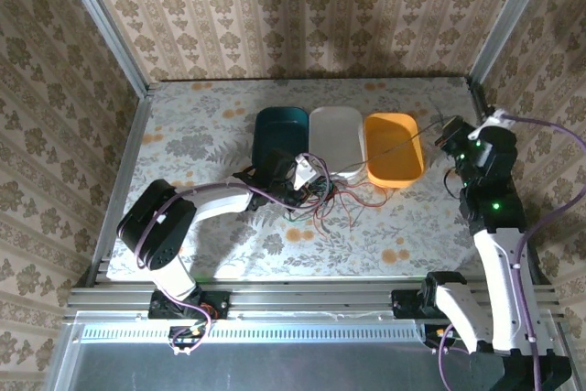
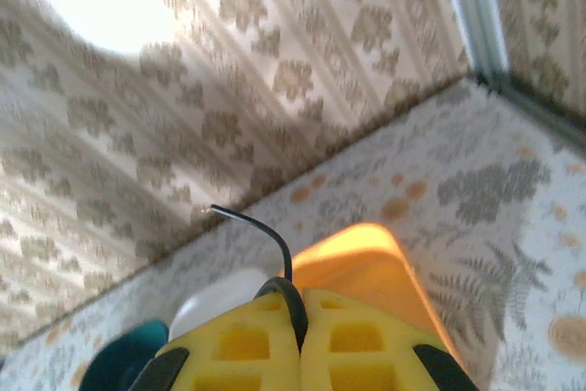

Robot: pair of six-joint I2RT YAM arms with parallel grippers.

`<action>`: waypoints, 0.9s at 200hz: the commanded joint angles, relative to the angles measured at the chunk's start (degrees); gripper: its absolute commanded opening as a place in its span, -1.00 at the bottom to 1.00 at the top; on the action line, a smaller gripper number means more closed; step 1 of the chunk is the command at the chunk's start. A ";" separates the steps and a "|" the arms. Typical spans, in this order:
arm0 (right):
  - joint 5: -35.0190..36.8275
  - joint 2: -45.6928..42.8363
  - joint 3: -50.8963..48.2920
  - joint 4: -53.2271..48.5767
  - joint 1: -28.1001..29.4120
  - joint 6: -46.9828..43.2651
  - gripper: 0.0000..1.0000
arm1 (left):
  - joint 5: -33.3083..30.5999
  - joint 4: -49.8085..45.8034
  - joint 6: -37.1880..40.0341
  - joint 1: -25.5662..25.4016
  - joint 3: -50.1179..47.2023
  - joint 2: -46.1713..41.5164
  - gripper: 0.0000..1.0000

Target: Untangle the cables

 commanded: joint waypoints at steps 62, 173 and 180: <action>-21.20 10.26 20.02 8.20 -5.01 -2.56 -1.00 | -3.47 -0.73 -2.21 0.85 -3.80 -1.41 -1.00; -13.57 16.67 19.11 0.24 -4.55 -10.83 -1.00 | -0.40 0.94 -4.16 0.94 -1.33 -3.97 -1.00; -13.57 16.76 18.77 0.50 -4.20 -10.99 -1.00 | -0.40 1.23 -4.38 0.94 -1.45 -3.88 -1.00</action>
